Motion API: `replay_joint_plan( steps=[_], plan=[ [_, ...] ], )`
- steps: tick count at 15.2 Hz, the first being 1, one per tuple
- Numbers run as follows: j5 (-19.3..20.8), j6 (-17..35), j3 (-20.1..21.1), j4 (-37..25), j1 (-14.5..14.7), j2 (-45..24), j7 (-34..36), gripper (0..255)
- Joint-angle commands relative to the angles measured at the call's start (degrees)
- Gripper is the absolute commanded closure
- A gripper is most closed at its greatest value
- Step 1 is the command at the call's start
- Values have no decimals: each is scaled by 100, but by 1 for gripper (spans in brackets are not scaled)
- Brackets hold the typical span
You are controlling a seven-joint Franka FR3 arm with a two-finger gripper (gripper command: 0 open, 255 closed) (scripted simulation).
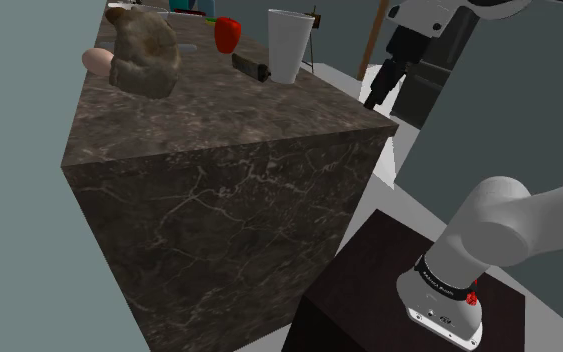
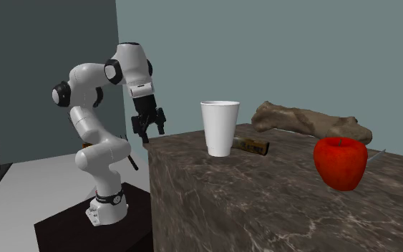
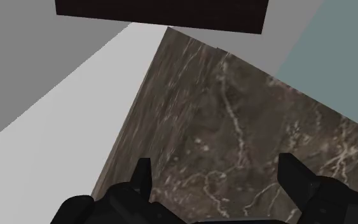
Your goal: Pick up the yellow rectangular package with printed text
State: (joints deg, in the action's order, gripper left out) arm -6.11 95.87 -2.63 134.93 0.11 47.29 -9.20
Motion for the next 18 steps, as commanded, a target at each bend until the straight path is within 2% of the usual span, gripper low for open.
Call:
replay_joint_plan(
  steps=[1, 10, 18],
  plan=[
    [0, 0, 0, 0, 0, 0, 0, 0],
    [194, 317, 755, -1734, -56, -2066, 981, 0],
    [820, 0, 1293, -3898, -83, -4056, 1936, 0]
  ],
)
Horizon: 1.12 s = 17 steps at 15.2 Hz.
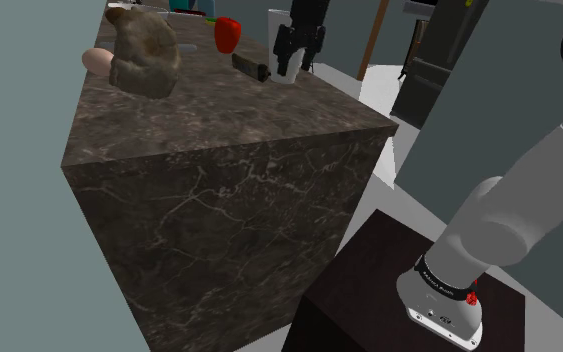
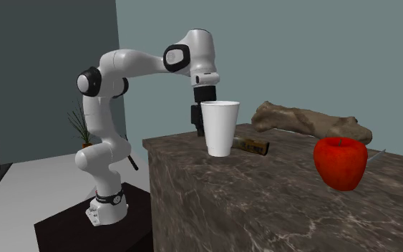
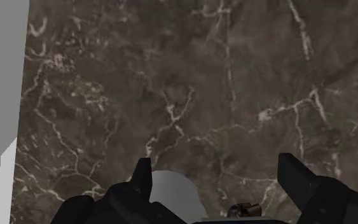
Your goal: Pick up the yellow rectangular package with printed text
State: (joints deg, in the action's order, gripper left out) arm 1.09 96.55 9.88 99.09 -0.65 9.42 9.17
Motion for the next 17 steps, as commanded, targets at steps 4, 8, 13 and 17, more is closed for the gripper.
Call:
replay_joint_plan(
  steps=[4, 8, 13, 17],
  plan=[
    [565, -514, 222, -1767, 116, -1418, 550, 0],
    [1117, -1290, 285, -3805, 437, -2846, 878, 0],
    [1099, -939, 262, -3356, 417, -2759, 935, 0],
    [1064, -585, 261, -2854, 367, -2610, 971, 0]
  ],
)
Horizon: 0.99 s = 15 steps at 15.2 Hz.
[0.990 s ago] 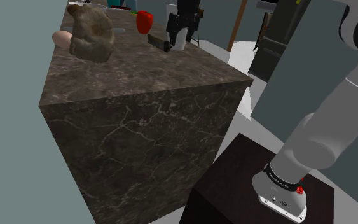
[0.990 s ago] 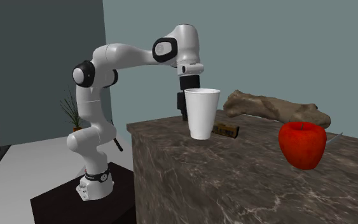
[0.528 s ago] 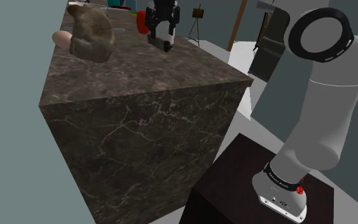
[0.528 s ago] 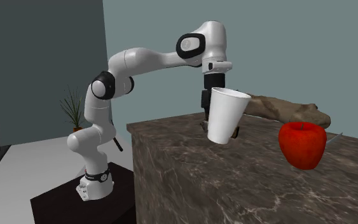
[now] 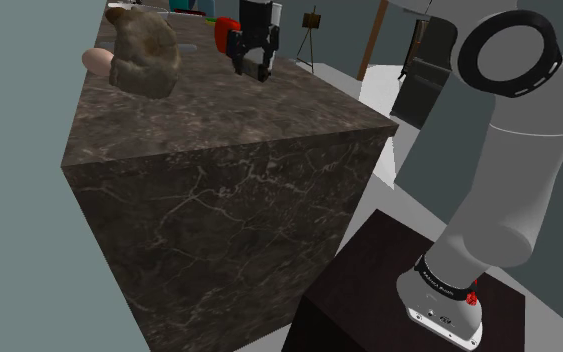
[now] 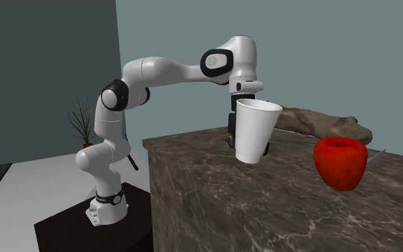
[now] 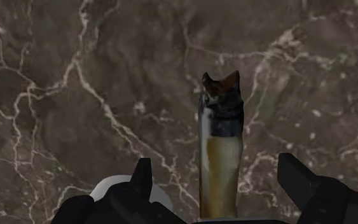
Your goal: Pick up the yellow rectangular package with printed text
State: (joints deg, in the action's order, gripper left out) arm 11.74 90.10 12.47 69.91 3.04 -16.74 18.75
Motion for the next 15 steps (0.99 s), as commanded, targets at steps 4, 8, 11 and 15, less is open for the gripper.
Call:
replay_joint_plan(
  steps=[4, 8, 11, 15],
  plan=[
    [-5, 74, 1, 95, -5, 24, 12, 255],
    [-5, 72, 1, 91, -4, 22, 14, 255],
    [0, 59, 1, 60, -1, 4, 13, 255],
    [40, -338, 4, -503, 54, -163, -27, 255]
  ],
)
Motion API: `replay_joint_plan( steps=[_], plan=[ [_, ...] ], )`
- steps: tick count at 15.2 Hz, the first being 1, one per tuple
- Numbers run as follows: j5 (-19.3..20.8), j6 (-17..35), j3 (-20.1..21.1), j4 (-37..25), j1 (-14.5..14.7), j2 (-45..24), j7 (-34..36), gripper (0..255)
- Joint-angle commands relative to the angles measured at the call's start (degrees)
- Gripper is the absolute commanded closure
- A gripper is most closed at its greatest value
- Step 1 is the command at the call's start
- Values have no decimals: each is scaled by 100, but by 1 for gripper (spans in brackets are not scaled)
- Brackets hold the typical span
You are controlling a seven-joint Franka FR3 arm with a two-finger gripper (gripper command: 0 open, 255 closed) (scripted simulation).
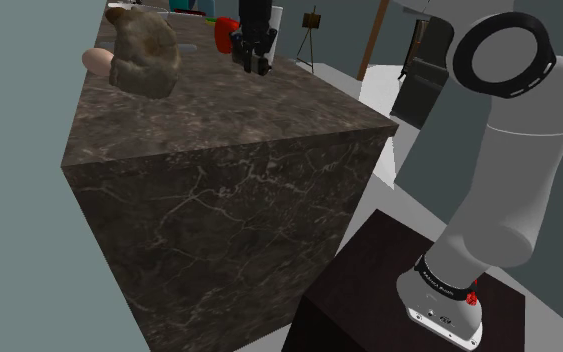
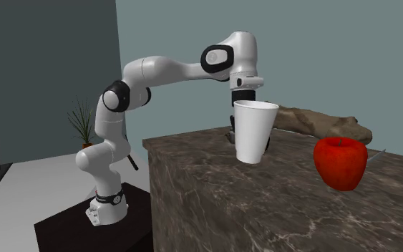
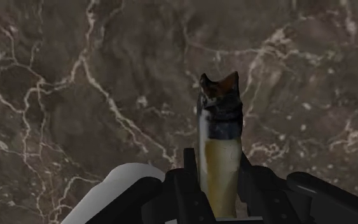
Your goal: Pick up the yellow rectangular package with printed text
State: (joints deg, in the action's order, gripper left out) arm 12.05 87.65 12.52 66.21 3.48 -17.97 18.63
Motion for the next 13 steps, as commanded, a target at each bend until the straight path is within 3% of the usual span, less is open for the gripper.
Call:
replay_joint_plan(
  steps=[1, 7, 11, 13],
  plan=[
    [22, -198, -1, -290, 26, -92, -26, 255],
    [139, -931, -10, -1463, 174, -531, -106, 255],
    [297, -1669, -55, -2819, 389, -1139, -215, 255],
    [306, -1717, -66, -2916, 408, -1187, -226, 255]
  ],
)
